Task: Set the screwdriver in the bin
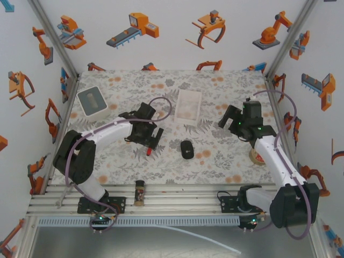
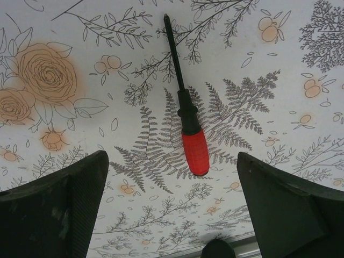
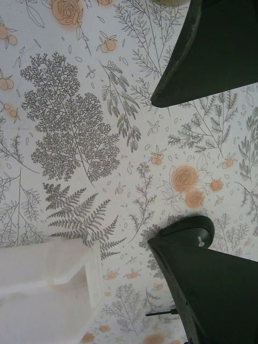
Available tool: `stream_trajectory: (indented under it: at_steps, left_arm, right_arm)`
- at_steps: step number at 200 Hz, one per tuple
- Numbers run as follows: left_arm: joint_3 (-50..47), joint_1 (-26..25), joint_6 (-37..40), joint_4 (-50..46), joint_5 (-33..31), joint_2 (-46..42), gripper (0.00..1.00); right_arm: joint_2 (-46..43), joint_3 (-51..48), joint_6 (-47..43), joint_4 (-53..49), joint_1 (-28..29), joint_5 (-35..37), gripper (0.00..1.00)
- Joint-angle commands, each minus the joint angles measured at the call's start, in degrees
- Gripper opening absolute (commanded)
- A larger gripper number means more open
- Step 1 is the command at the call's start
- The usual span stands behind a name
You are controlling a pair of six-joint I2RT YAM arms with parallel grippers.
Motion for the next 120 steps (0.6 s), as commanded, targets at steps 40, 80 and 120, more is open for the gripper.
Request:
stream_trajectory:
  at_steps: [40,80,120]
  left_arm:
    - [-2.57,-2.25,-3.35,1.85,-2.44,0.21,0.95]
    - [-2.36,-2.83,-3.66,1.95,-2.66,1.71,0.92]
    - [-2.22,-3.0,-4.01,2.05,-2.52,3.35,0.87]
  right_arm:
    - [-0.83,-2.5,1.86,2.24,0.66,0.74,0.98]
    - [-0.92,-2.59,1.79,2.16,0.67,0.9,0.98]
    - [-1.59,-1.92,1.9,1.89,0.62,0.57,0.98]
